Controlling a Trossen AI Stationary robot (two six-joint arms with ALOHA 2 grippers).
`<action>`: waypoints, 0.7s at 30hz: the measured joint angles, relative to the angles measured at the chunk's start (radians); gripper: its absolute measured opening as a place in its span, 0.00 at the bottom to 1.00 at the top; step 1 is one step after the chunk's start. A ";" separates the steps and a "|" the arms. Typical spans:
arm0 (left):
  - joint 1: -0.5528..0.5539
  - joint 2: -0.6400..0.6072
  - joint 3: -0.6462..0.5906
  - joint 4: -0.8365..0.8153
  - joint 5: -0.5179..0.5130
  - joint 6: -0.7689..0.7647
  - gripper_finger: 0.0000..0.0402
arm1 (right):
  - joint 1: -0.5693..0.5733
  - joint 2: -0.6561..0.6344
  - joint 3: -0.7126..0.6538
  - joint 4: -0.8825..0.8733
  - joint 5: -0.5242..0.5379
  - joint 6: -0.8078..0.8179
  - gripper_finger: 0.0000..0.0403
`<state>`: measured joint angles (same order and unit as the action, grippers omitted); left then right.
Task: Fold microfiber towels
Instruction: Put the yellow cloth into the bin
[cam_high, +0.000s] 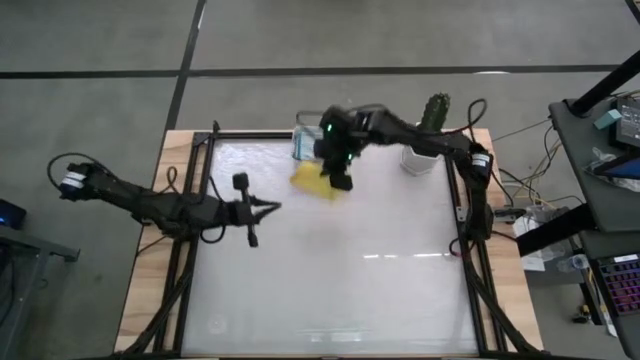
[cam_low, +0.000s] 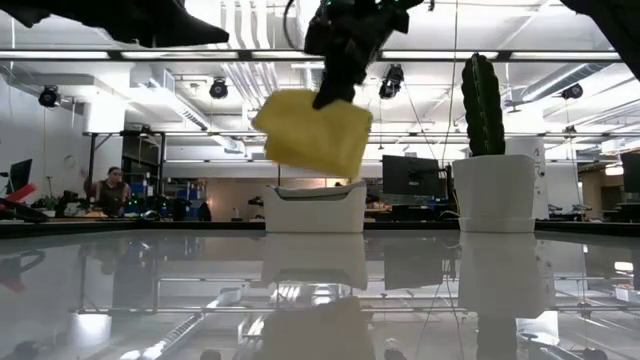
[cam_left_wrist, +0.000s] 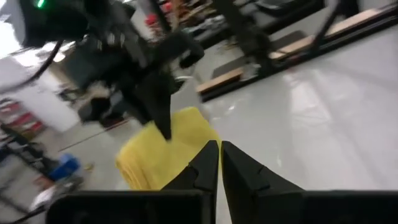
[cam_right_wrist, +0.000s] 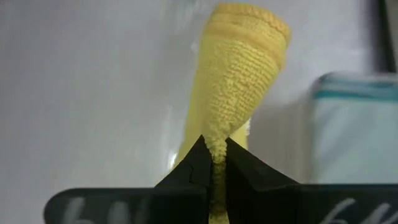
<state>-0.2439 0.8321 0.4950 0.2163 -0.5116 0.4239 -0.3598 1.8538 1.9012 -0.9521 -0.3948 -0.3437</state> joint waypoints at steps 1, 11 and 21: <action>0.023 -0.009 -0.001 0.000 0.002 0.010 0.01 | -0.017 0.000 0.029 -0.011 0.000 -0.012 0.03; 0.312 0.011 -0.006 0.016 0.173 0.031 0.01 | -0.175 0.075 0.220 -0.049 -0.185 -0.075 0.02; 0.514 0.082 -0.006 0.148 0.193 0.029 0.01 | -0.253 0.306 0.450 -0.216 -0.269 -0.174 0.02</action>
<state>0.2702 0.9143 0.4894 0.3639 -0.3186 0.4526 -0.6129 2.1596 2.3513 -1.1680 -0.6640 -0.5182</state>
